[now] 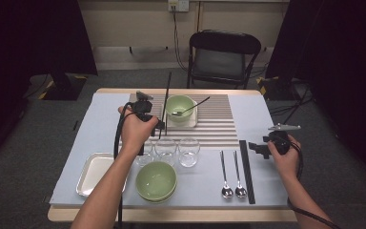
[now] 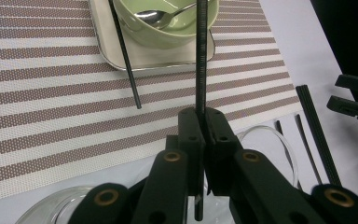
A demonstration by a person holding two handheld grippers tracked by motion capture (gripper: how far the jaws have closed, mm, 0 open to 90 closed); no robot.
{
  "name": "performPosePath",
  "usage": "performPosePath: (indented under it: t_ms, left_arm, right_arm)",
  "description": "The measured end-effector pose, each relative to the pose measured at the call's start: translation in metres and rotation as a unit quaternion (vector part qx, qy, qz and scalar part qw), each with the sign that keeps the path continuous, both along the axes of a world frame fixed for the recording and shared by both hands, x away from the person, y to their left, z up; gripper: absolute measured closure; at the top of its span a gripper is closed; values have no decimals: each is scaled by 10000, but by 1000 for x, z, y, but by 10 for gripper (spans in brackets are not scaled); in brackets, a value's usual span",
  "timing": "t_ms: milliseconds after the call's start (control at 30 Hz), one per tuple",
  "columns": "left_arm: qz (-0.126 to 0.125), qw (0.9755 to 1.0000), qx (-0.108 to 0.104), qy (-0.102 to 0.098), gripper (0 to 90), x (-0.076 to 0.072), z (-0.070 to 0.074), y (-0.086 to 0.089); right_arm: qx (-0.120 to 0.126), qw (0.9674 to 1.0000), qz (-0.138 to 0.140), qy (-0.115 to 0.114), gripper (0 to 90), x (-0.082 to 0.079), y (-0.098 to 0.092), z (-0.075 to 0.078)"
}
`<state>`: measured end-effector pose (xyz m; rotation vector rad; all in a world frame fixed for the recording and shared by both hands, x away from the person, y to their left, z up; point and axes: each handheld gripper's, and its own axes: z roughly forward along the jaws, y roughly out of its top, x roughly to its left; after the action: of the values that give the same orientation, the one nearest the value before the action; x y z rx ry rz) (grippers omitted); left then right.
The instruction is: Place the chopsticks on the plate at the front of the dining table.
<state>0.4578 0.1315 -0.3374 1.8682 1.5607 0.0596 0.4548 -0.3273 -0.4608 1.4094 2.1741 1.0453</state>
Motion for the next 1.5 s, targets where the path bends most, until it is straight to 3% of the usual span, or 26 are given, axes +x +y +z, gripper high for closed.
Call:
performPosePath:
  t_ms: [400,600,700,1500]
  left_arm:
    - [-40,10000,4,1,871,0,0,0]
    - [-57,10000,0,-30,871,0,0,1]
    - [-78,10000,10,-31,871,-1,0,1]
    - [-2,10000,-36,-93,871,14,-4,-10]
  right_arm:
    - [-233,9997,-71,58,197,-4,-7,-11]
    - [-356,9993,-28,-111,177,-9,-5,-15]
    - [-575,9982,22,-160,167,-9,-2,-16]
    - [-577,9982,11,-157,164,-9,-1,-17]
